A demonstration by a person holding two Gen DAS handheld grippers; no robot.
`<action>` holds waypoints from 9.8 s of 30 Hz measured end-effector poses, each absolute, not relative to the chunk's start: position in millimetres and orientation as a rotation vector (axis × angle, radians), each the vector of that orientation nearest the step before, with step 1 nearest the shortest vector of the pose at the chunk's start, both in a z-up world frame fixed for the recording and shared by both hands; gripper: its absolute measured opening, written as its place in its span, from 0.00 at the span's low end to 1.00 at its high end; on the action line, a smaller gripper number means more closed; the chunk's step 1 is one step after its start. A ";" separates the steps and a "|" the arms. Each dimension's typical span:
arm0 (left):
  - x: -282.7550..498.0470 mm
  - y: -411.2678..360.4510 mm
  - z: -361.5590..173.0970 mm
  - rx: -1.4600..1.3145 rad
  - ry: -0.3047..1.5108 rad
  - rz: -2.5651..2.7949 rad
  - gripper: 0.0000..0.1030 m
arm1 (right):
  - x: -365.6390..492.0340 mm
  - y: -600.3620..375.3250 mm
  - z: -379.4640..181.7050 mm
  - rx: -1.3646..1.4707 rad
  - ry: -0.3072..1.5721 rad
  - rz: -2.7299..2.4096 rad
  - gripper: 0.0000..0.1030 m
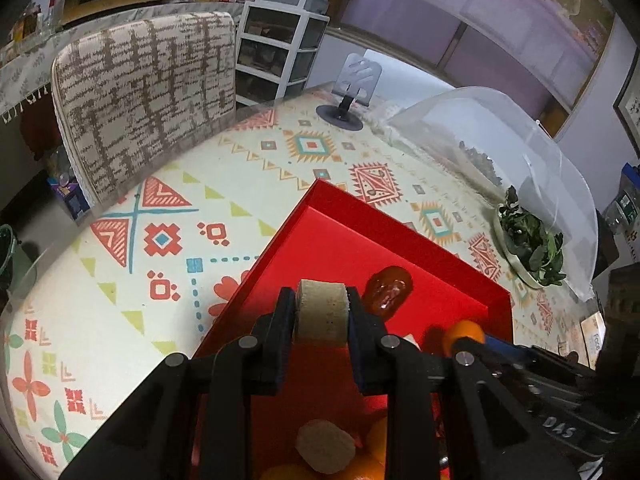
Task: Organize fruits
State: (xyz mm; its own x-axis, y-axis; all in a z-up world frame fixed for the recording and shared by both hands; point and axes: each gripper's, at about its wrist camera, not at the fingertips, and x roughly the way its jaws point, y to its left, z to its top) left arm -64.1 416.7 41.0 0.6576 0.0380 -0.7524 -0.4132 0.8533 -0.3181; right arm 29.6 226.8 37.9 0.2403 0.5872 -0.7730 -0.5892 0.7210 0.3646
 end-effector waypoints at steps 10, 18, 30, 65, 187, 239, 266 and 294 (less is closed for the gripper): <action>-73.1 413.1 55.6 -0.494 0.767 0.262 0.42 | 29.1 236.6 34.7 0.000 1.054 0.824 0.36; -96.2 388.2 82.4 -0.444 0.709 0.251 0.55 | 18.0 212.7 58.0 0.038 1.004 0.815 0.39; -132.9 279.5 110.0 -0.241 0.646 0.190 0.67 | -16.3 109.7 71.9 0.117 0.954 0.706 0.45; -146.7 144.8 102.9 -0.030 0.702 0.106 0.74 | -45.5 -97.6 43.9 0.344 0.933 0.475 0.48; -130.9 241.9 73.4 -0.356 0.690 0.122 0.27 | -39.5 -42.9 92.4 0.004 0.779 0.424 0.30; -162.0 313.1 74.8 -0.280 0.686 0.399 0.82 | -35.6 144.8 73.3 0.015 0.921 0.723 0.43; -171.7 226.1 107.8 -0.142 0.631 0.367 0.93 | -76.7 45.5 74.7 0.112 0.877 0.673 0.59; -190.9 182.6 125.7 -0.115 0.524 0.385 0.96 | -103.3 3.7 69.0 0.104 0.828 0.671 0.64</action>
State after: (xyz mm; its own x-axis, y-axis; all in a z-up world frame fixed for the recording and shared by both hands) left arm -190.9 182.6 125.7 0.7963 0.3284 -0.5080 -0.3867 0.9221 -0.0101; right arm -103.3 3.7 69.0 0.4844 0.5886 -0.6473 -0.5105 0.7910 0.3373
